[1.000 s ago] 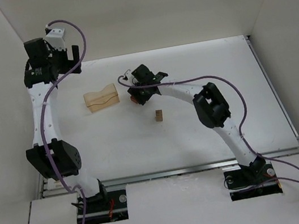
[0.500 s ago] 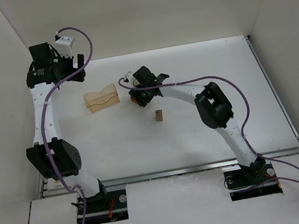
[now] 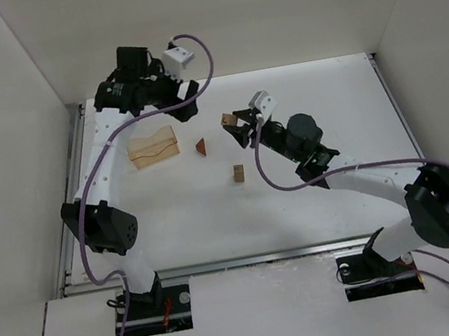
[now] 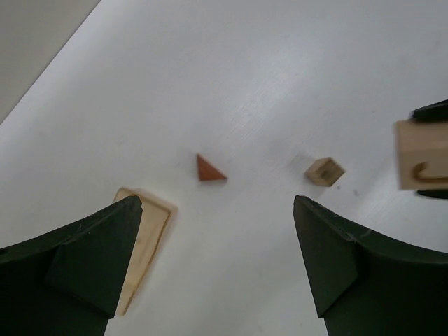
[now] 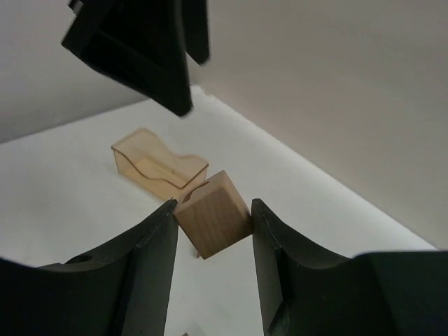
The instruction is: Build the wood block tower
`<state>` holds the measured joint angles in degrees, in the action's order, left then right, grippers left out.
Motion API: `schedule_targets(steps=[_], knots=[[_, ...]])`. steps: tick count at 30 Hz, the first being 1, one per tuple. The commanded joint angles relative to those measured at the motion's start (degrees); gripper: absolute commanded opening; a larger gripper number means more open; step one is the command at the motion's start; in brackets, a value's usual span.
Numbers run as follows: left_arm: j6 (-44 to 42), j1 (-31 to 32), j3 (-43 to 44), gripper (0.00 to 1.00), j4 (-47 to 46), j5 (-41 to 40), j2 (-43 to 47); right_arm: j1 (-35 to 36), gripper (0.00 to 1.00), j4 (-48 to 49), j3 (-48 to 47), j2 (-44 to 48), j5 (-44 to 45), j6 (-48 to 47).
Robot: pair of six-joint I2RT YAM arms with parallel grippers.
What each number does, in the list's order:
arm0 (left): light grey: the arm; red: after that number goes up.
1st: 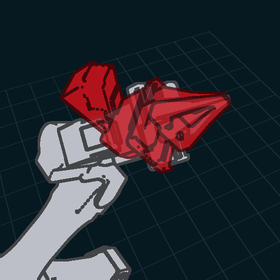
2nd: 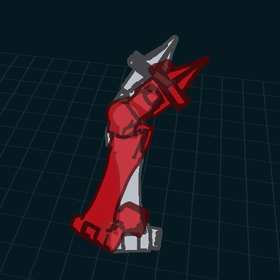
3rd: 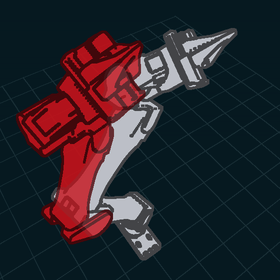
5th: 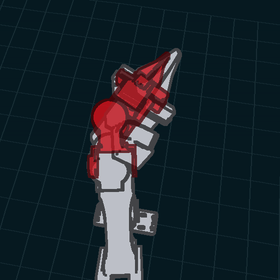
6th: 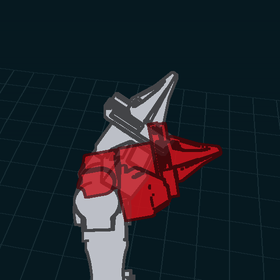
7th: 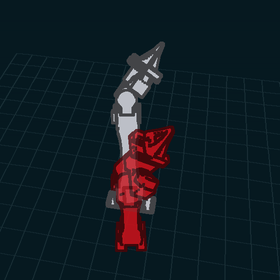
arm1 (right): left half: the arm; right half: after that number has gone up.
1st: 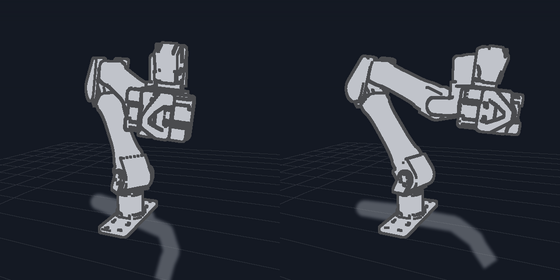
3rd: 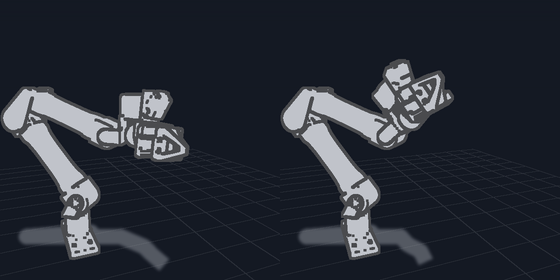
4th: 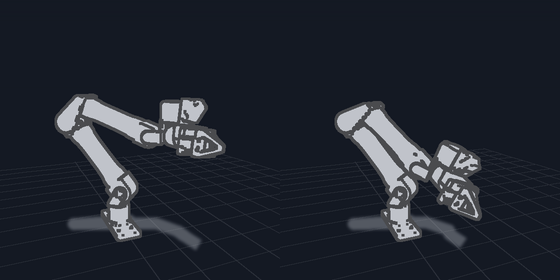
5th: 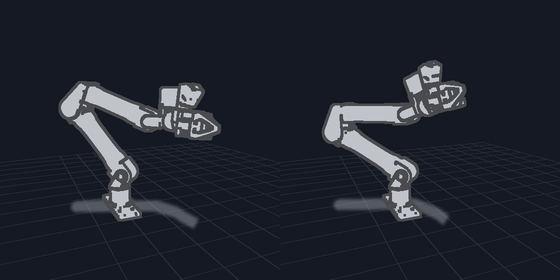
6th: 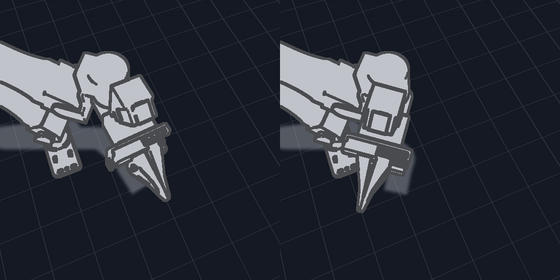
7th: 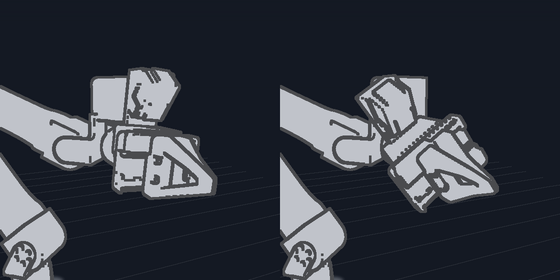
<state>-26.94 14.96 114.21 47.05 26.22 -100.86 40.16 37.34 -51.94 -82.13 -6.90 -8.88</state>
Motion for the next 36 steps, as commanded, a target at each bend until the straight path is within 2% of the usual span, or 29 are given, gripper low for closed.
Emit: schedule_targets(steps=[1, 4, 9, 14, 21, 25, 28, 32, 33, 36], knots=[[2.15, 6.56, 5.22, 0.88, 2.7, 4.27, -0.03, 0.0, 0.0, 18.01, 5.26, 2.05, -3.12, -0.61], [2.77, 10.43, 5.76, 0.89, 3.31, 7.08, -0.04, 0.0, 0.0, 18.21, 6.94, 4.25, -3.12, -2.45], [6.98, 11.05, 5.06, 0.91, 3.31, 9.55, 0.48, 0.0, 0.0, 15.4, 8.09, 7.41, -2.07, -3.68], [8.3, 13.34, 3.38, 0.91, 3.84, 8.15, -0.03, 0.53, 0.0, 14.25, 8.61, 7.95, -2.68, -4.82], [8.75, 13.95, 4.97, 0.91, 4.54, 11.83, -0.57, 1.05, 0.0, 10.73, 7.38, 7.95, -3.56, -7.37], [4.89, 13.95, 4.44, 0.88, 7.44, 19.63, -0.57, 1.58, 0.0, 10.12, 7.38, 8.64, -2.86, -10.09], [1.11, 8.52, 3.82, 0.88, 10.33, 26.84, -0.57, 1.59, 0.0, 8.02, 6.86, 10.31, -4.61, -10.63], [-2.67, -1.15, 7.07, 0.94, 15.08, 45.7, -4.25, 1.59, 0.0, 5.48, 6.86, 13.48, -9.35, -10.63], [-5.46, -3.25, 7.68, 0.95, 17.53, 48.29, -4.95, 1.06, 0.0, 3.02, 5.38, 14.01, -12.84, -9.93], [-8.03, -3.27, 7.69, 0.95, 17.55, 50.42, -4.96, 1.06, 0.0, 0.02, 4.31, 15.24, -18.65, -9.22]])
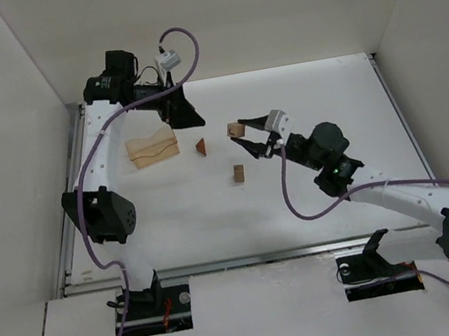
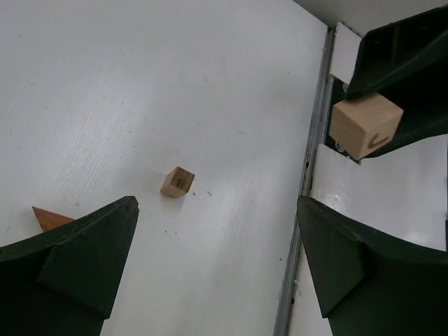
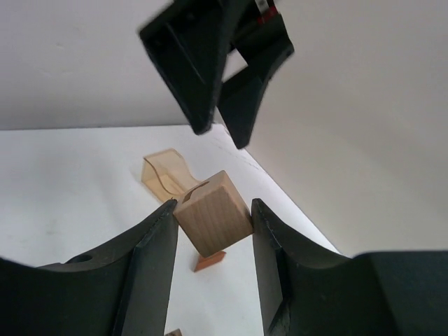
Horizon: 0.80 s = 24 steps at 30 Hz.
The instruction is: Build the wood block tower
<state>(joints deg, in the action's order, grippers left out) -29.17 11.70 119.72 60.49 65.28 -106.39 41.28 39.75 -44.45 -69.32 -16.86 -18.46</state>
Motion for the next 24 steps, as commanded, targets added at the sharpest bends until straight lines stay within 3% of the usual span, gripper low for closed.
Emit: schedule_targets(steps=[1, 6, 16, 21, 24], knots=[[-6.77, 0.77, 1.4, 0.95, 4.11, 12.67, 1.44, -0.06, 0.0, -3.0, -3.97, 2.43, -9.76, 0.35], [-11.17, 4.2, -0.37, 0.96, 4.11, 16.29, 3.56, -0.06, 0.0, -5.38, -5.56, 2.43, -11.17, 0.35], [-12.23, 7.1, -3.0, 0.89, 4.11, 12.24, 3.03, -0.58, 0.0, -8.63, -7.23, 1.91, -10.82, 0.35], [-14.86, 9.03, -4.23, 0.88, 4.11, 8.12, 3.03, -0.58, 0.0, -27.23, -15.23, -1.25, -16.79, -7.81], [-17.58, 10.09, -5.28, 0.92, 4.11, 4.44, 3.55, -0.58, 0.0, -32.88, -17.96, -1.87, -18.21, -10.54]])
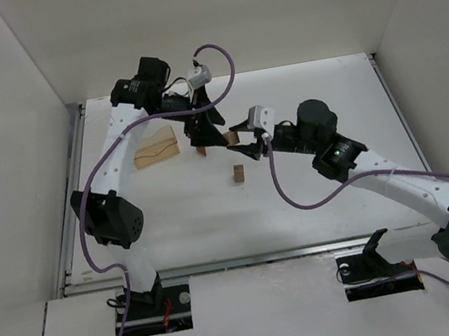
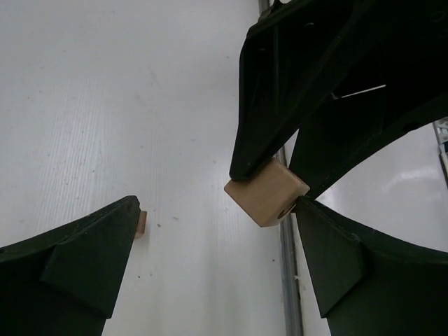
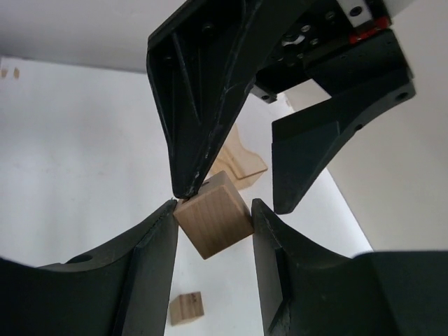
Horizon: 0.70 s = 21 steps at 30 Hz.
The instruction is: Build the wood block tower
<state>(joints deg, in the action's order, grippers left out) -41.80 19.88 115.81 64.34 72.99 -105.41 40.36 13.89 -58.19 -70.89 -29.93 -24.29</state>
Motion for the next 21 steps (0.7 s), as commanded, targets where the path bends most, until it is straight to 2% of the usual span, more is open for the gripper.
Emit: schedule_targets(steps=[1, 8, 11, 13, 14, 16, 17, 18, 21], knots=[[-5.91, 2.88, -1.38, 0.92, 0.26, -4.34, 2.57, 0.33, 0.0, -7.56, -4.21, -0.3, -5.92, -5.32], [-12.86, 4.55, -3.48, 0.91, 0.26, -5.67, 3.8, 0.33, 0.0, -11.6, -5.26, -0.39, -5.31, -9.18], [-12.87, 5.87, -4.63, 0.8, 0.26, -5.14, 3.28, 0.33, 0.0, -11.6, -5.79, -0.39, -5.31, -9.72], [-11.64, 6.58, -6.11, 0.63, 0.26, -4.62, 2.67, 0.33, 0.0, -11.6, -5.79, -0.39, -5.31, -10.25], [-10.94, 6.58, -6.12, 0.63, 0.26, -4.61, 2.05, 0.33, 0.0, -11.6, -5.18, -0.39, -4.53, -10.25], [-8.31, 6.58, -6.12, 0.69, 0.26, -4.61, 1.52, 0.33, 0.0, -11.6, -4.65, 0.14, -1.63, -10.25], [-7.43, 6.58, -6.12, 0.79, 0.26, -4.61, 1.52, 0.33, 0.0, -11.6, -3.86, 0.14, -0.23, -10.77], [-6.55, 5.62, -6.12, 0.83, 0.26, -4.09, 0.82, 0.94, 0.0, -11.6, -3.86, 0.75, 2.66, -10.77], [-2.07, 3.85, -5.25, 0.91, 0.26, -1.11, -0.76, 1.47, 0.0, -11.6, -2.54, 0.76, 6.72, -12.26]])
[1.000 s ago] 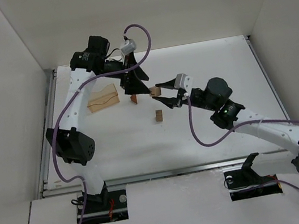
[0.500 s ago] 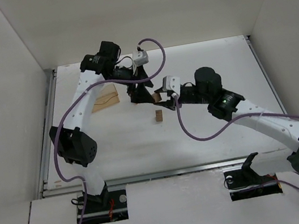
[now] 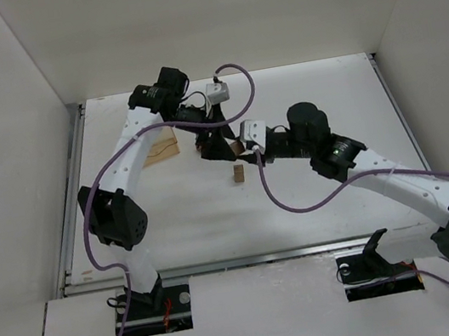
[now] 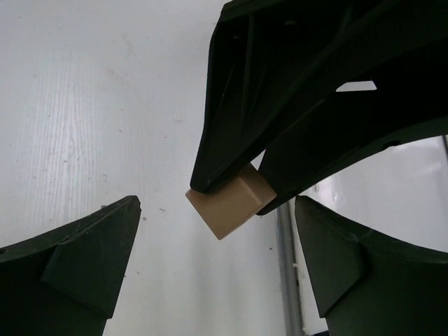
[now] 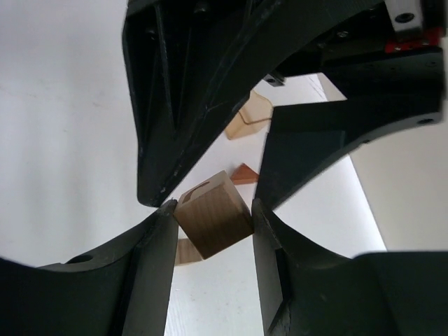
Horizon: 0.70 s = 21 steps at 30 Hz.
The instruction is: Build the wood block tower
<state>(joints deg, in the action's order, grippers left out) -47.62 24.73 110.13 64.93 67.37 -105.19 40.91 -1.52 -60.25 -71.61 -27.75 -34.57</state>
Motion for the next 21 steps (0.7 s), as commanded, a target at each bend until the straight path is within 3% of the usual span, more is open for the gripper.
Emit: schedule_targets(steps=[1, 8, 10, 18, 21], knots=[[5.15, -1.87, 0.96, 0.91, -0.33, 5.13, -1.68, 0.93, 0.0, 3.8, 0.04, 1.48, 6.98, -2.0], [13.42, -1.88, 4.92, 0.9, -0.33, 7.42, -5.82, 4.88, 0.0, 6.96, 0.57, -0.72, 21.3, -3.67], [17.97, -0.57, 3.09, 0.85, -4.69, 6.81, -5.82, 4.89, 0.0, 7.75, 0.57, -1.25, 23.43, -3.67], [28.97, -0.56, 1.67, 0.81, -12.71, 4.18, -3.36, 5.41, 0.0, 7.24, 0.57, -3.36, 24.5, -3.67], [30.03, -0.56, 1.67, 0.71, -13.33, 1.98, -3.36, 5.41, 0.0, 7.23, 0.57, -3.88, 23.97, -3.67]])
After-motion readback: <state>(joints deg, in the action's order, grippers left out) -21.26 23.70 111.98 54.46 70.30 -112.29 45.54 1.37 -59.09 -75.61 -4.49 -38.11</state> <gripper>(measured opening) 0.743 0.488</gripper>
